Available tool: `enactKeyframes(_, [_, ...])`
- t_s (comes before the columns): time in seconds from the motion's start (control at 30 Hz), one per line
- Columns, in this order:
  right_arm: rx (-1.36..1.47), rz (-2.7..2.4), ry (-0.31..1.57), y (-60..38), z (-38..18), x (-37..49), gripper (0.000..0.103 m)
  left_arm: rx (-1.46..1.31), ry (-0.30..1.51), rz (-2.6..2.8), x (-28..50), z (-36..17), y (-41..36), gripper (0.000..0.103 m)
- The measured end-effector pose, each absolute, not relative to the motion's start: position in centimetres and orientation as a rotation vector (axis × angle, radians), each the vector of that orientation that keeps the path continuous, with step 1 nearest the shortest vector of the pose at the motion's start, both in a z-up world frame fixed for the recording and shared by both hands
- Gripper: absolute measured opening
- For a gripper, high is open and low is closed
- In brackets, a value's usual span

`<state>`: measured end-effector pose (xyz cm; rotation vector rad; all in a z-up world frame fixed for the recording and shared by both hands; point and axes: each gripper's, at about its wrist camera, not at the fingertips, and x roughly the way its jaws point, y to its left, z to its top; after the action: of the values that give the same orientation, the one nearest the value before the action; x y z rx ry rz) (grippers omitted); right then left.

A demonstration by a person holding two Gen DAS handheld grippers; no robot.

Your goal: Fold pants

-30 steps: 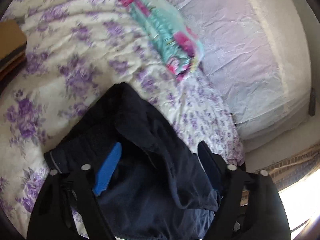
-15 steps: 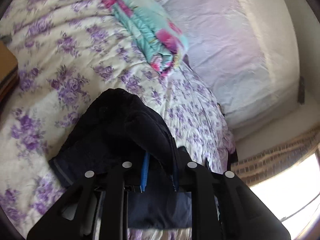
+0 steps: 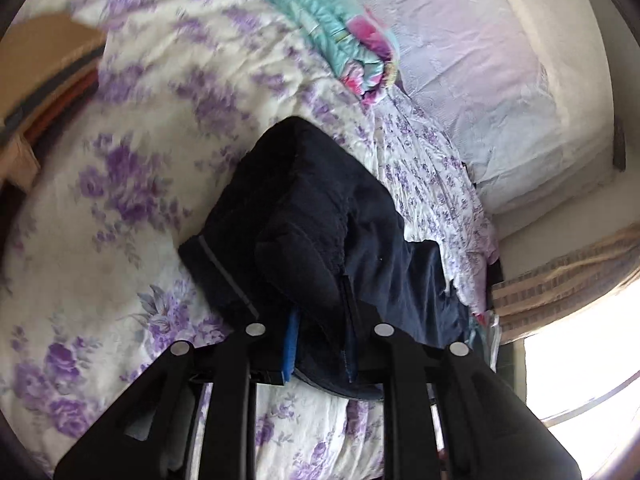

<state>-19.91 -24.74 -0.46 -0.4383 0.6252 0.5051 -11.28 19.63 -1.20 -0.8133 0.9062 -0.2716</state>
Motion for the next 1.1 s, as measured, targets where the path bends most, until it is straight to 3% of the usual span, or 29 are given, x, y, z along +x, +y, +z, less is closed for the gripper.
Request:
enactKeyframes(0.07, [-0.442, 0.506, 0.65, -24.7, -1.2, -20.1, 0.007, -0.792, 0.92, -0.243, -11.6, -1.1, 19.6, 0.023])
enactKeyframes(0.17, [-0.437, 0.508, 0.683, -24.8, -3.1, -19.8, 0.008, -0.827, 0.917, -0.056, -13.5, -1.7, 21.2, 0.044])
enactKeyframes(0.33, [-0.376, 0.5, 0.666, -25.4, -3.7, -19.8, 0.009, -0.791, 0.835, -0.051, -17.1, 0.5, 20.3, 0.046])
enactKeyframes(0.43, [-0.36, 0.496, 0.657, -25.6, -3.9, -19.9, 0.009, -0.656, 0.831, -0.185, -16.8, 3.0, 15.5, 0.053])
enactKeyframes(0.5, [-0.356, 0.488, 0.651, -25.5, -3.9, -20.0, 0.009, -0.597, 0.843, -0.297, -15.6, 3.6, 11.4, 0.072])
enactKeyframes(0.63, [-0.338, 0.485, 0.652, -25.8, -3.8, -20.0, 0.01, -0.4, 0.978, -0.416, -11.7, 0.0, 2.7, 0.075])
enactKeyframes(0.73, [-0.329, 0.508, 0.681, -26.2, -3.3, -20.0, 0.025, -0.196, 0.943, -0.276, -11.3, -2.3, -1.0, 0.078])
enactKeyframes(0.8, [-0.295, 0.55, 0.7, -26.9, -1.9, -20.4, 0.05, -0.036, 0.926, -0.247, -12.4, -1.8, -3.4, 0.084])
enactKeyframes(0.93, [-0.121, 0.534, 0.632, -30.5, 2.6, -19.1, 0.059, -0.076, 0.899, -0.413, -13.3, 0.0, -4.7, 0.086])
enactKeyframes(1.0, [-0.034, 0.408, 0.633, -32.8, 4.5, -16.0, 0.069, -0.141, 0.894, -0.47, -12.2, 0.9, -5.3, 0.092])
enactKeyframes(1.1, [0.017, 0.191, 0.716, -35.1, 5.3, -8.9, 0.069, -0.19, 0.901, -0.472, -9.7, 0.5, -5.7, 0.093])
